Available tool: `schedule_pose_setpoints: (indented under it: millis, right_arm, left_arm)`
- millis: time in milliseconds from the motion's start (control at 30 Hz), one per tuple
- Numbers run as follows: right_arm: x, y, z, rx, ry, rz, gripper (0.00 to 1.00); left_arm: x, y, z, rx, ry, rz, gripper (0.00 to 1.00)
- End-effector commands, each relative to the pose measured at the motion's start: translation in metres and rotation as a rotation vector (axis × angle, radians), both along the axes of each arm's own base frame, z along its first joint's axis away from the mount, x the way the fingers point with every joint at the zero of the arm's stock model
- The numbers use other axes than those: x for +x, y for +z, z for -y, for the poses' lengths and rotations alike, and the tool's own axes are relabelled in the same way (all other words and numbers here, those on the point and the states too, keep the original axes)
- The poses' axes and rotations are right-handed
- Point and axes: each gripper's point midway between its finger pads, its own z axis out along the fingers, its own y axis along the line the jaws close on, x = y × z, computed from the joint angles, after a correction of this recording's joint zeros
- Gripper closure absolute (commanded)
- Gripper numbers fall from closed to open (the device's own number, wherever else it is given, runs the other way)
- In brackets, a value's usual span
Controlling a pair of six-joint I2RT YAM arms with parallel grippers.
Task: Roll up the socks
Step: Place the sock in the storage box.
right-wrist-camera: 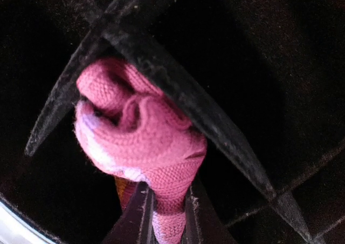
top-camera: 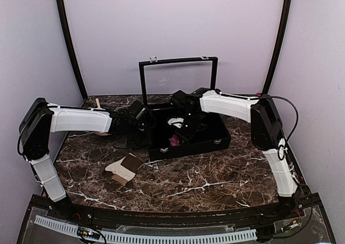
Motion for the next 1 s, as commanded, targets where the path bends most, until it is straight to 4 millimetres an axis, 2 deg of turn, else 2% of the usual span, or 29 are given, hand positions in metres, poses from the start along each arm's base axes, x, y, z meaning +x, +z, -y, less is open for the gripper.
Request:
schedule_pose_setpoints:
  millis: [0, 133, 233, 333, 633, 967]
  right_arm:
    - [-0.001, -0.025, 0.017, -0.063, -0.041, -0.067, 0.97]
    - [-0.004, -0.033, 0.023, -0.09, -0.046, -0.083, 0.74]
    - [-0.001, -0.027, 0.024, -0.094, -0.054, -0.058, 0.65]
    - [0.009, -0.01, 0.022, -0.078, -0.067, -0.002, 0.6]
    - [0.028, 0.044, 0.021, -0.019, -0.121, 0.124, 0.55]
    - [0.028, 0.097, 0.021, 0.092, -0.181, 0.226, 0.53]
  left_arm:
    - [-0.028, 0.018, 0.024, -0.055, -0.178, -0.032, 0.94]
    - [-0.027, 0.018, 0.025, -0.053, -0.179, -0.031, 0.94]
    - [-0.028, 0.018, 0.024, -0.051, -0.18, -0.032, 0.94]
    - [-0.027, 0.018, 0.024, -0.052, -0.178, -0.032, 0.94]
    - [-0.026, 0.02, 0.026, -0.062, -0.174, -0.028, 0.94]
    - [-0.027, 0.016, 0.026, -0.07, -0.167, -0.035, 0.92]
